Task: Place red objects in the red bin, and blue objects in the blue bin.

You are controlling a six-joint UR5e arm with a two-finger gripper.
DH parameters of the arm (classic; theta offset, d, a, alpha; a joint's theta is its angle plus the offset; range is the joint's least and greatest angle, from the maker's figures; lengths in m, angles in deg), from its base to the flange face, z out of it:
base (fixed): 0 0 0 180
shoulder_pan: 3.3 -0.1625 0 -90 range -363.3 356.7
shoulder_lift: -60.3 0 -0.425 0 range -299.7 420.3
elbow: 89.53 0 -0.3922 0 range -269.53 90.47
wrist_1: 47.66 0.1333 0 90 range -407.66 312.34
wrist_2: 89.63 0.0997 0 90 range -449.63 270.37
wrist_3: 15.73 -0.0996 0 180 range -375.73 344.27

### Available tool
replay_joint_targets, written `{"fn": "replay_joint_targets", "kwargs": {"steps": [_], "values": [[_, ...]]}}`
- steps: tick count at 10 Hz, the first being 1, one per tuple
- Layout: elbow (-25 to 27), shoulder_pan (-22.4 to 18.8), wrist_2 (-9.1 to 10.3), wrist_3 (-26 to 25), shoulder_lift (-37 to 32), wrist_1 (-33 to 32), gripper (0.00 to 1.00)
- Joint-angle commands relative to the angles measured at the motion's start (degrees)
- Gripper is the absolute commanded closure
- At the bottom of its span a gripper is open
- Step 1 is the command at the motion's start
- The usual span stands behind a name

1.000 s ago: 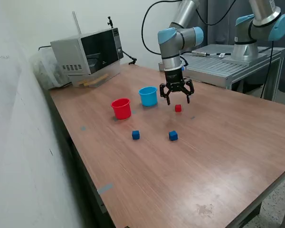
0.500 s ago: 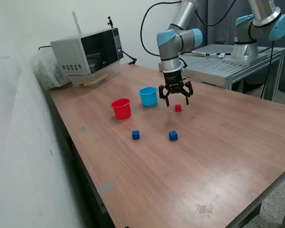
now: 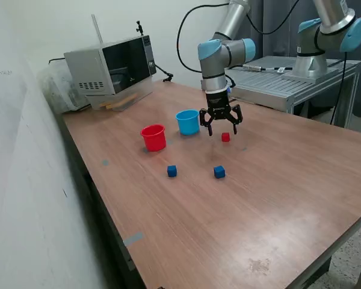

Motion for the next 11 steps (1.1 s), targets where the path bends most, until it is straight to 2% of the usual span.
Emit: {"fn": "replay_joint_targets", "kwargs": {"steps": [1, 3, 4, 8, 10, 11], "values": [[0.07, 0.01, -1.15, 0.88, 0.15, -0.73, 0.00], [0.07, 0.01, -1.15, 1.23, 0.15, -0.73, 0.00], [0.16, -0.08, -1.07, 1.58, 0.15, -0.73, 1.00], [0.08, -0.08, -1.24, 1.76, 0.15, -0.64, 1.00], [-0.28, -0.34, -5.70, 1.76, -0.28, -0.73, 1.00], [-0.71, -0.34, -6.24, 1.76, -1.42, -0.73, 1.00]]}}
